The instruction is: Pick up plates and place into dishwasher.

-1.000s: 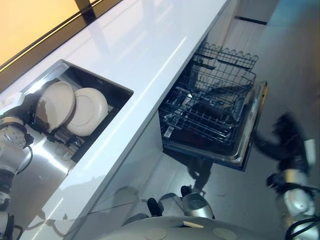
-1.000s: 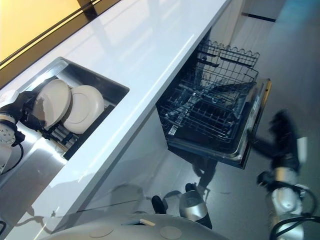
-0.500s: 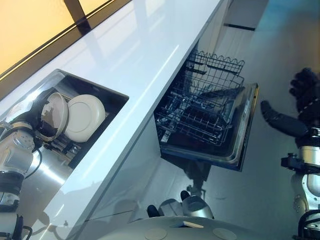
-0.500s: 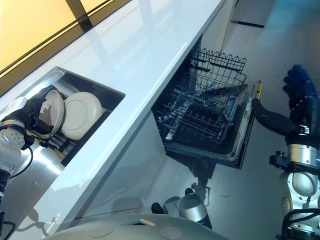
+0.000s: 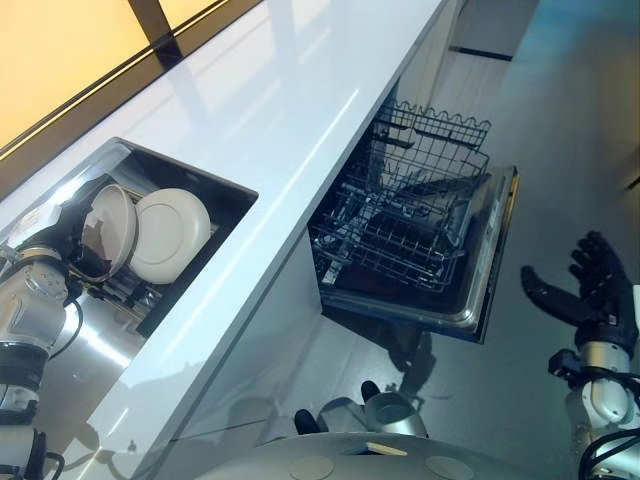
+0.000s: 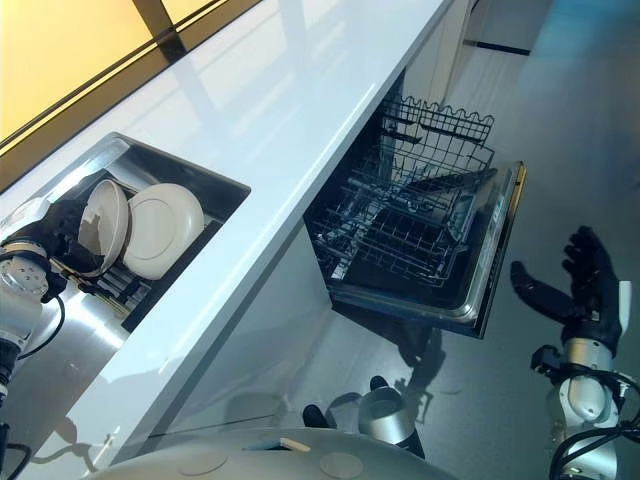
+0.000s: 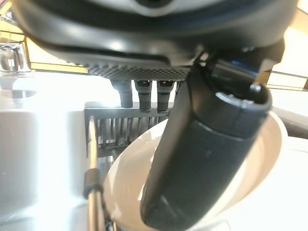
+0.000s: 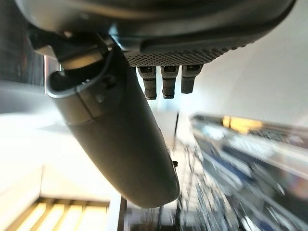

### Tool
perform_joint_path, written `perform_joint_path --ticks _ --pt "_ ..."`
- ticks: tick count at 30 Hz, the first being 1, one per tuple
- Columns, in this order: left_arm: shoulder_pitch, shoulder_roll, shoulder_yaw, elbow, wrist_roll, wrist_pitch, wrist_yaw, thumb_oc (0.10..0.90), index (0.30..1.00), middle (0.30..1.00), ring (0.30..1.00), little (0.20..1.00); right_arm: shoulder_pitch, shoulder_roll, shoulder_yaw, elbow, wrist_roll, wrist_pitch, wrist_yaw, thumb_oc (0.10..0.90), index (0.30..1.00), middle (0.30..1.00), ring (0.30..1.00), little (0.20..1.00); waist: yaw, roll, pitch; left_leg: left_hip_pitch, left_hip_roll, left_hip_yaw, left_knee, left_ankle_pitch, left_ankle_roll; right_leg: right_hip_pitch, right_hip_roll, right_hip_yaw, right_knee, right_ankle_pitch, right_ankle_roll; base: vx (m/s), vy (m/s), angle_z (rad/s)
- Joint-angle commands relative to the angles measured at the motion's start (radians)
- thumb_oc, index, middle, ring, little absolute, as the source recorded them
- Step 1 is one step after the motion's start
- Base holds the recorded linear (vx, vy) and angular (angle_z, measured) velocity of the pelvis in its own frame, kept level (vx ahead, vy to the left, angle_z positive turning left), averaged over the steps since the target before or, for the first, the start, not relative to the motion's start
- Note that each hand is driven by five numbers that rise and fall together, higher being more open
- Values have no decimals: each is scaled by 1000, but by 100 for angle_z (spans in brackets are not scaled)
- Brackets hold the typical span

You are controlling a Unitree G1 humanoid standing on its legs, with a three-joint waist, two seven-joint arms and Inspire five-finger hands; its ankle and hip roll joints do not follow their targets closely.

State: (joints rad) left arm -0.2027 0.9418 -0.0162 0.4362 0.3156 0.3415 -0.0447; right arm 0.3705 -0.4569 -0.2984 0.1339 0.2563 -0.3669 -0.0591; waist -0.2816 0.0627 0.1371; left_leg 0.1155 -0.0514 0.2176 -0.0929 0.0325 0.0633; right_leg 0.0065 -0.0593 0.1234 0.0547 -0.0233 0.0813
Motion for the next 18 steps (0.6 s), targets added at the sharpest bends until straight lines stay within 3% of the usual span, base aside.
perform_joint_path --ticks 1,4,8,9,12,15,18 --pt "-80 85 90 -34 50 -2 96 800 900 900 900 900 -81 -113 19 -221 -119 -203 131 800 900 900 900 900 17 6 -39 4 -73 -34 25 -131 13 -74 23 -39 99 0 86 -34 -44 1" --pt "-68 72 109 22 -81 -87 227 800 900 900 900 900 -90 -140 83 -236 -30 -195 196 800 900 900 900 900 28 3 -39 0 -72 -39 22 -127 9 -75 22 -47 96 -3 85 -26 -40 8" --pt "-41 6 182 30 -312 -185 357 800 900 900 900 900 -72 -112 140 -265 -32 -188 216 800 900 900 900 900 37 2 -42 -4 -72 -49 17 -123 7 -80 24 -52 100 -4 84 -4 -21 12" --pt "-27 -26 209 29 -396 -249 407 800 900 900 900 900 -64 -94 165 -265 -47 -187 215 800 900 900 900 900 39 0 -44 -4 -72 -53 17 -123 6 -81 24 -53 102 -5 85 5 -24 5" --pt "-13 -77 248 0 -502 -320 448 800 900 900 900 900 -48 -77 193 -268 -98 -183 194 800 900 900 900 900 44 -4 -45 -4 -71 -55 17 -122 5 -82 22 -58 104 -7 85 9 -17 3" --pt "24 -124 282 -77 -538 -393 509 800 900 900 900 900 -27 -61 207 -258 -84 -183 181 800 900 900 900 900 50 -12 -44 -5 -69 -57 17 -123 4 -81 18 -66 106 -10 87 5 -36 8" --pt "70 -145 310 -173 -484 -422 581 800 900 900 900 900 0 -54 204 -263 -82 -188 179 800 900 900 900 900 56 -17 -42 -6 -68 -59 16 -123 4 -82 17 -74 106 -15 86 1 -35 5"
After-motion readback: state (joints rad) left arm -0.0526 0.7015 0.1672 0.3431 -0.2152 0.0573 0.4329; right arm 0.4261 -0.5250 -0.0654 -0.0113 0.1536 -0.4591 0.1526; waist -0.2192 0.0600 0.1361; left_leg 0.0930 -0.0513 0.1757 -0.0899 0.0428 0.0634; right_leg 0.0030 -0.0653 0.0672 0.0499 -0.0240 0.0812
